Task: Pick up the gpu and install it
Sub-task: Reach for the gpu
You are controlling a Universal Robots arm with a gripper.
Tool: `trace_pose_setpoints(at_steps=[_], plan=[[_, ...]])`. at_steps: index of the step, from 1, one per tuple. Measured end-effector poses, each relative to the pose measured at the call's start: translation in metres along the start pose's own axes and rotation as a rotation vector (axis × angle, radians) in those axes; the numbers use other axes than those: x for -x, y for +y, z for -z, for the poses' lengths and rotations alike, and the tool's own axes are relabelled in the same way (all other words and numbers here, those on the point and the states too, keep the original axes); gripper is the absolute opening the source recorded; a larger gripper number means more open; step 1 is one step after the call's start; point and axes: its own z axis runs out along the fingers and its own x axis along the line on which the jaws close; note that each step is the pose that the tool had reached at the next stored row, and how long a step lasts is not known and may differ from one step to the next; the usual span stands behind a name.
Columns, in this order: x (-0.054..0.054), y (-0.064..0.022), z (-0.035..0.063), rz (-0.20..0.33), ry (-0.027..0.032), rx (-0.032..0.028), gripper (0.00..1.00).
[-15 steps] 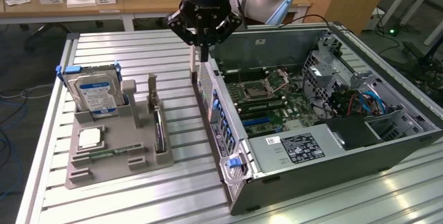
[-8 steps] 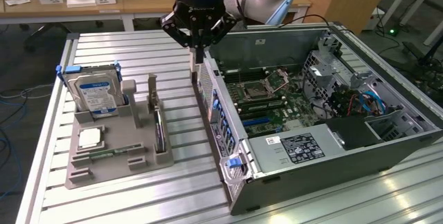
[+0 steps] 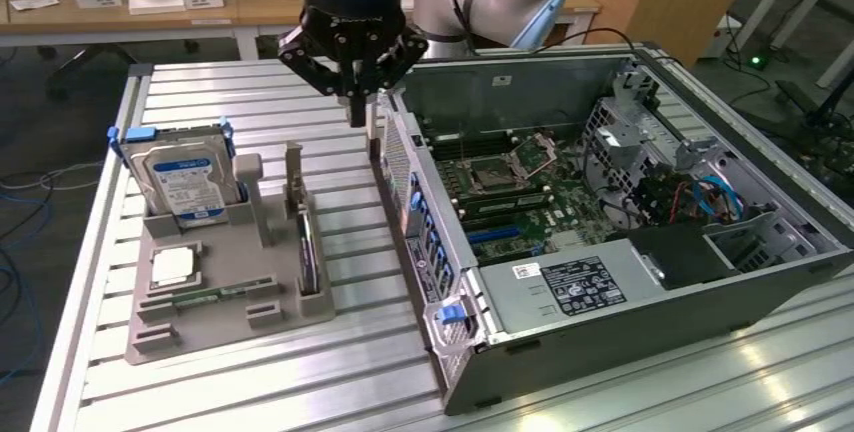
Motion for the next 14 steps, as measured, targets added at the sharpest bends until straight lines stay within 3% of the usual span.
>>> trace_pose_setpoints(at_steps=[14], plan=[[-0.044, -0.0101, 0.0015, 0.009, 0.0005, 0.0002, 0.11]])
